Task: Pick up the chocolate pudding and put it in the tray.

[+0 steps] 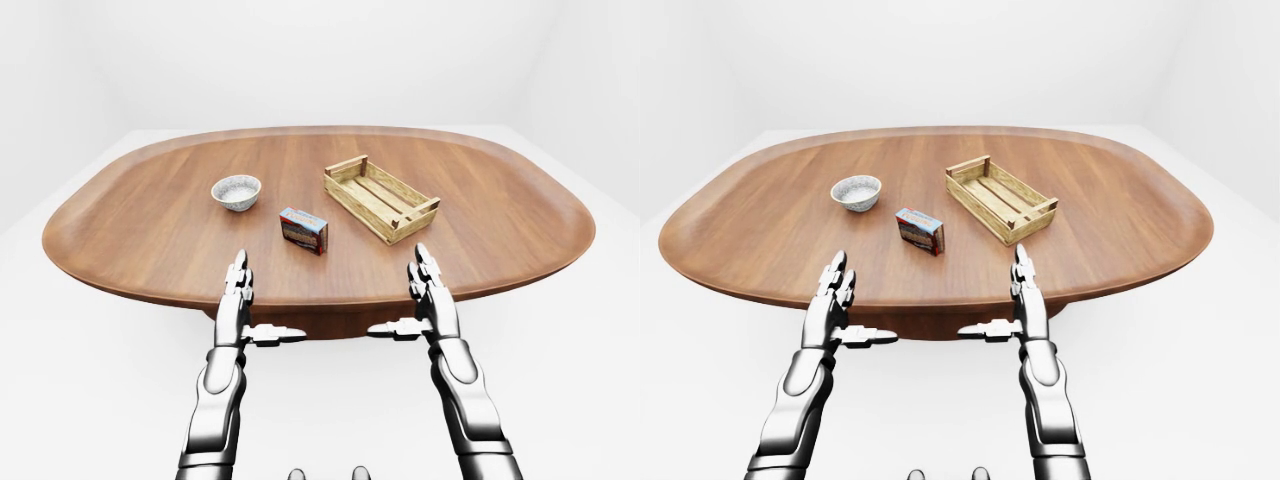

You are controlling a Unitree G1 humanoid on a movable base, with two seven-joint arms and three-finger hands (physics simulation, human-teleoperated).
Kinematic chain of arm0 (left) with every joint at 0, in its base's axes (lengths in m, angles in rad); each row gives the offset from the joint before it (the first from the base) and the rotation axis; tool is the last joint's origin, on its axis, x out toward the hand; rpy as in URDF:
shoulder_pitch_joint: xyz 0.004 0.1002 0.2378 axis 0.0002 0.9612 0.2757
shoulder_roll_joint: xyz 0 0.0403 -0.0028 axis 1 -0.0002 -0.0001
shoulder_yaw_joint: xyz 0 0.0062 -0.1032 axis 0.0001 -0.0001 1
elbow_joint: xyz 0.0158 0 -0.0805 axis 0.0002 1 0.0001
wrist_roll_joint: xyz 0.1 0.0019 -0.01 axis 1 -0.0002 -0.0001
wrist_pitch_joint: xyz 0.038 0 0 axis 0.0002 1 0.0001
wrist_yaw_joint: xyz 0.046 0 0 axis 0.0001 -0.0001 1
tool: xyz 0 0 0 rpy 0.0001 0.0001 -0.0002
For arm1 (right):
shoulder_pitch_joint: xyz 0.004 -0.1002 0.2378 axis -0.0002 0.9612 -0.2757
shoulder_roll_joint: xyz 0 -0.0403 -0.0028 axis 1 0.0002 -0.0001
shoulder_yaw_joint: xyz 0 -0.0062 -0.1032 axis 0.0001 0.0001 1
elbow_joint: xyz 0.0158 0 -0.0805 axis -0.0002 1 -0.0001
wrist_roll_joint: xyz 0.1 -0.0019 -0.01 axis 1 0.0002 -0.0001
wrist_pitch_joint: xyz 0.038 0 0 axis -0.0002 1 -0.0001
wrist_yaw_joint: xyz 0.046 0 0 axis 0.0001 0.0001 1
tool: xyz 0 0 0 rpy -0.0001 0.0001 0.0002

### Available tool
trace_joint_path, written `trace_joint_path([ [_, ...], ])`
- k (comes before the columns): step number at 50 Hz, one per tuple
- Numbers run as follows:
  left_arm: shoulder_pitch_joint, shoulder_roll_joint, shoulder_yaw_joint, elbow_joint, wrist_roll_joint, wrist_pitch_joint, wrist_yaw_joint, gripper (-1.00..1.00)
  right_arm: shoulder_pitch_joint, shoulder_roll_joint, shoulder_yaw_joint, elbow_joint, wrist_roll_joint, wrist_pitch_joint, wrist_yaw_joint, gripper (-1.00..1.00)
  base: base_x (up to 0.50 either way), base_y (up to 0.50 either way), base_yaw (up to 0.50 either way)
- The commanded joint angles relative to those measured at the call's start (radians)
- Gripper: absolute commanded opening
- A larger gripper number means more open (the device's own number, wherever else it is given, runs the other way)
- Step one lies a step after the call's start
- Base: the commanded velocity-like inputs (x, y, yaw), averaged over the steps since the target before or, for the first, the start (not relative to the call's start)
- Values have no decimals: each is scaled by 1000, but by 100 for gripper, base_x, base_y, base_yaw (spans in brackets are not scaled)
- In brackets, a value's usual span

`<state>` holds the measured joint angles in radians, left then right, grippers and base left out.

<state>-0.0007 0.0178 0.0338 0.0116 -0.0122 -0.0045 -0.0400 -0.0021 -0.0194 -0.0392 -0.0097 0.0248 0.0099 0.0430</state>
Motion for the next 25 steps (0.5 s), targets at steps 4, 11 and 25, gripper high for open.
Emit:
trace_joint_path([
  [4, -1, 0, 0, 3, 0, -3, 0, 100, 1, -1, 0, -7, -5, 1, -1, 100, 0, 0, 0],
  [11, 11, -1, -1, -25, -3, -19, -4, 100, 10, -1, 10, -35, -35, -8, -8, 100, 0, 0, 0],
  [25, 41, -16, 35, -240, -123, -83, 30, 100, 53, -4, 22, -189, -181, -79, -47, 100, 0, 0, 0],
])
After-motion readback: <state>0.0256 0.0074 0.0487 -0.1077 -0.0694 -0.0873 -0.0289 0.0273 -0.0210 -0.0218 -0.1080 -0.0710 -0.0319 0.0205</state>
